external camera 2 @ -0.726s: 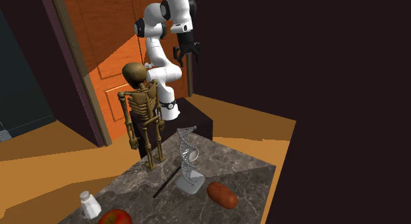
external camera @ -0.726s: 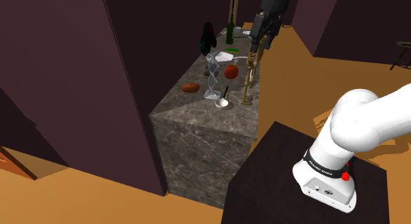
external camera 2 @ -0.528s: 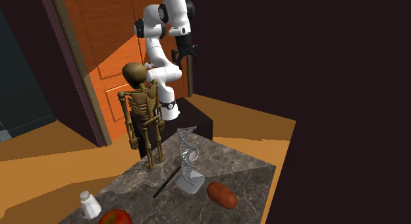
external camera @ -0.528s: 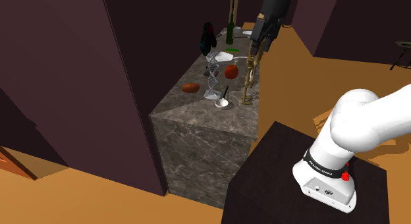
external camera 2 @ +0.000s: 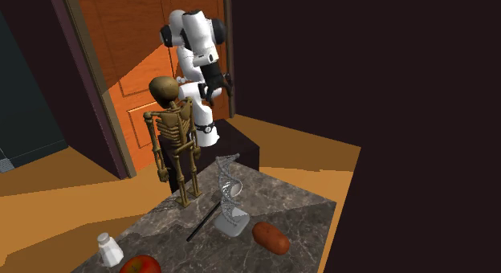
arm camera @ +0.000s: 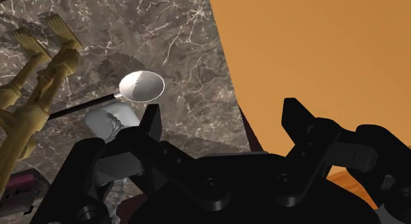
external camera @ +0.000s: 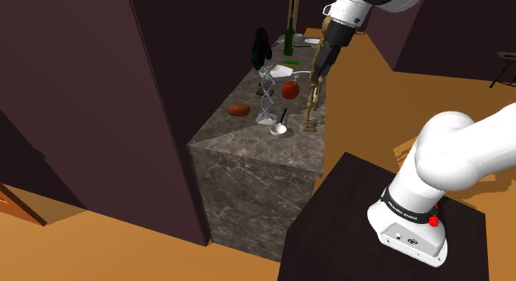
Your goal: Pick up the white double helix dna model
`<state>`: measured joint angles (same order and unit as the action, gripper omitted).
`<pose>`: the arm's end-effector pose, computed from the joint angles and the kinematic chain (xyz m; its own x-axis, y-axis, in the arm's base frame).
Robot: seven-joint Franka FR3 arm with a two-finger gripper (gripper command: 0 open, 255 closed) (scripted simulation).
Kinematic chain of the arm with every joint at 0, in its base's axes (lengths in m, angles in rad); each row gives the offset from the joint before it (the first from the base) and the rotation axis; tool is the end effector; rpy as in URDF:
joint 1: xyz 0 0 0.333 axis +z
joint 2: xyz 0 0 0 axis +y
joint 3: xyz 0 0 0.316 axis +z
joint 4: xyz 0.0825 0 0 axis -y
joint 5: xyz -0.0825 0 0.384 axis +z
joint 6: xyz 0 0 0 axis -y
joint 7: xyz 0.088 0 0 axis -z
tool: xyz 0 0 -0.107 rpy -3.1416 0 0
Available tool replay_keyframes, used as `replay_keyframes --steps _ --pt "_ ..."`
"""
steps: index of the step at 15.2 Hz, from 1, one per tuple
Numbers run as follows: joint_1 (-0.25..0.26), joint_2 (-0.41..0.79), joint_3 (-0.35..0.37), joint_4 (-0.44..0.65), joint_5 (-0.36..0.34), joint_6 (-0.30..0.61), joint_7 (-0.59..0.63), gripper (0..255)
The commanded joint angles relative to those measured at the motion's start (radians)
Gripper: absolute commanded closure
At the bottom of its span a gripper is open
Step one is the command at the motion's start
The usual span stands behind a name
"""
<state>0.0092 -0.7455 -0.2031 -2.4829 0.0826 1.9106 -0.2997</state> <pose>0.3393 -0.0716 0.5441 0.9714 0.1057 0.2128 0.1416 -0.9767 -0.1612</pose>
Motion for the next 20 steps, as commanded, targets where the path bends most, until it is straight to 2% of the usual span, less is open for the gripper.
replay_keyframes --steps 1,6,9,11,14,17,19,20 --pt "0.012 0.035 -0.056 -0.019 0.001 0.077 -0.093 0" --pt "0.074 0.166 -0.209 -0.026 0.046 0.254 -0.333 0" --pt "0.138 0.269 -0.313 0.002 0.115 0.341 -0.5 0" --pt "0.194 0.347 -0.389 0.035 0.184 0.385 -0.624 0" --pt "0.292 0.481 -0.51 0.105 0.335 0.418 -0.836 0" --pt "0.375 0.65 -0.621 0.204 0.547 0.391 -1.077 0" --pt "0.387 0.785 -0.659 0.285 0.706 0.331 -1.235 0" --pt "0.374 0.852 -0.661 0.328 0.779 0.295 -1.305 0"
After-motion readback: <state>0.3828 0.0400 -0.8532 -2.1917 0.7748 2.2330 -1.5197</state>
